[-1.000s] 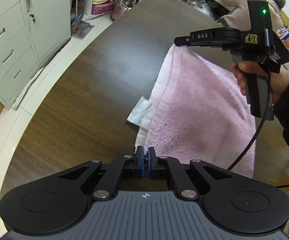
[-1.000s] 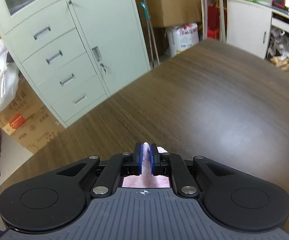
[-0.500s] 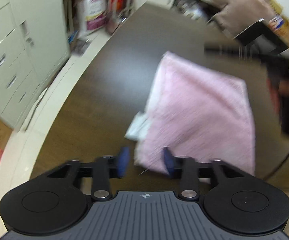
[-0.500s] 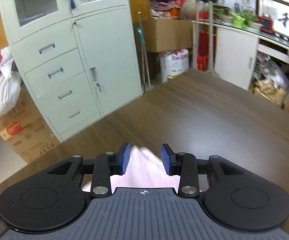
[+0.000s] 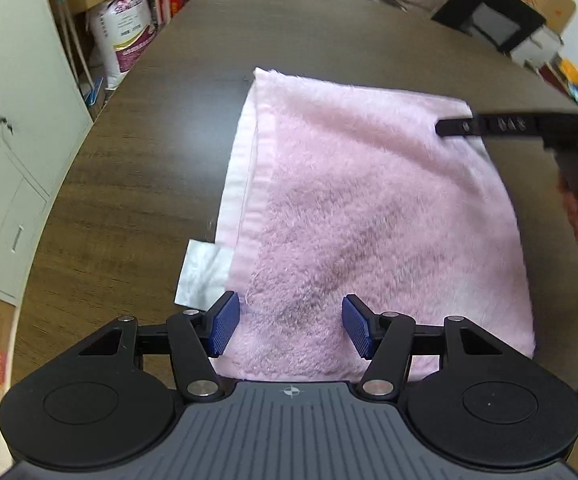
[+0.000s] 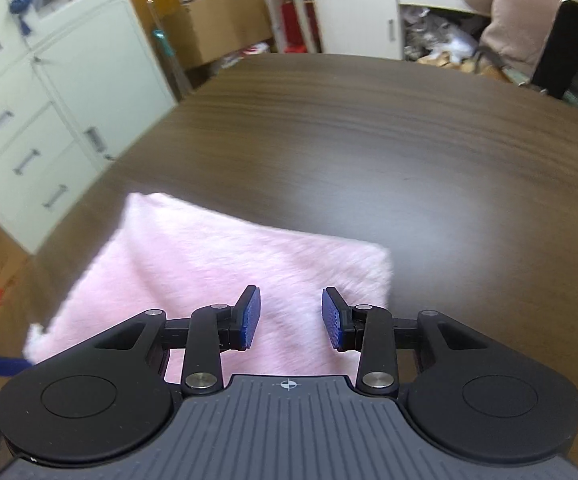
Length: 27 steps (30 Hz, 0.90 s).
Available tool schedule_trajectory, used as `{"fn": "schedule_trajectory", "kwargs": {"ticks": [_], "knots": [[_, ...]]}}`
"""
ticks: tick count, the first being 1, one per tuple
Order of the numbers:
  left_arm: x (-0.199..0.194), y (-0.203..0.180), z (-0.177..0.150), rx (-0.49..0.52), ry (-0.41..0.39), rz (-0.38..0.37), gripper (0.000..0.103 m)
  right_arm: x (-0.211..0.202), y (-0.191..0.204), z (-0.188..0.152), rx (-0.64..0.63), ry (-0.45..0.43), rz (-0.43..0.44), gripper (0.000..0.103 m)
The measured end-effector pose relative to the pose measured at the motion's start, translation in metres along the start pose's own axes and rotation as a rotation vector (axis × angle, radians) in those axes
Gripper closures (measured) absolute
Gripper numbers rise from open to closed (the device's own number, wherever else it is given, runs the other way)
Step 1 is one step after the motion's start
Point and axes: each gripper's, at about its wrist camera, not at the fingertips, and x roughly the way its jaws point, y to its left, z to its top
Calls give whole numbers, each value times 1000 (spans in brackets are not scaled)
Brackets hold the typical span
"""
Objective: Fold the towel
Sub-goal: 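Grasp the folded towel's edge with the left gripper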
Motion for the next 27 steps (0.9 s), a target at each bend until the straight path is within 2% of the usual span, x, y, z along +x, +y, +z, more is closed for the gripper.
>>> {"fn": "schedule_trajectory", "kwargs": {"ticks": [1,4,9,11,13,18,20,23,27], "knots": [[0,0,-2,11,0,4,43,1,-4,1,8,-12,-21,71],[-2,-1,-5,25,-2,7,43,0,-13,0,1,-24,-107,72],[-8,3,-3,35,1,6,43,-19,-12,-2,39,-25,-58,69],[-16,7,-1,36,-21,-1,43,-47,-4,-16,22,-47,10,68],[-23,12,0,31,-27,3,43,-68,0,-35,18,-16,40,68],[-34,32,-9,-15,6,32,42,-104,15,-86,81,29,20,68],[-34,40,-13,-41,30,31,42,-113,24,-112,149,61,11,68],[-33,47,-16,-63,51,23,42,-117,31,-135,220,80,-15,68],[-26,46,-16,-77,89,-26,42,-115,31,-145,336,87,-34,67]]}}
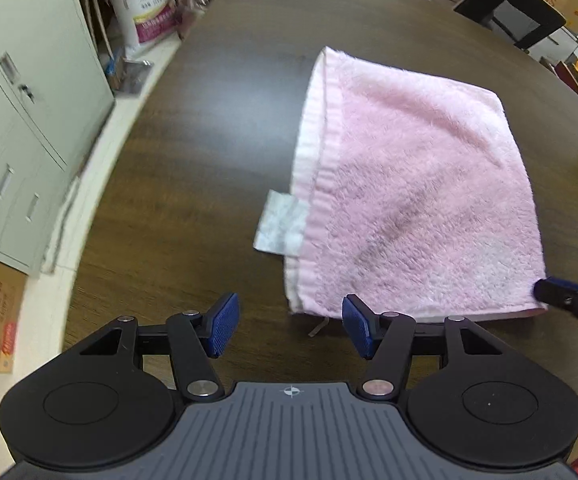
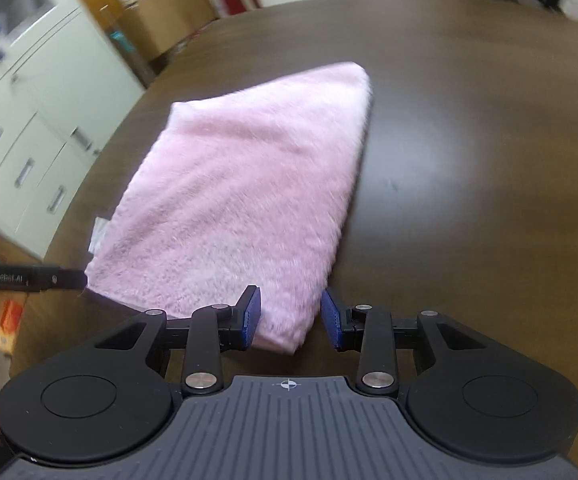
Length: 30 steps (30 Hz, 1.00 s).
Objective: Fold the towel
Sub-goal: 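Grasp the folded towel's edge with the left gripper, then lift the towel edge with the left gripper and fold it over the towel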
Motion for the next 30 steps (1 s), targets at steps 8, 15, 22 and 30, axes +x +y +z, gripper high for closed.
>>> {"fn": "schedule_trajectory", "kwargs": {"ticks": [8,15,22,30], "knots": [[12,-13,3,29,35,-25,42,2,-3,-9,129,-49,-11,67],[12,-17,6,58,27,-37,43,2,0,-13,141,-39,0,67],[12,-16,8,45,10,-57,84,3,5,-16,127,-64,23,87],[0,-25,5,55,-24,-83,87,-10,1,-16,144,-97,46,92]]}}
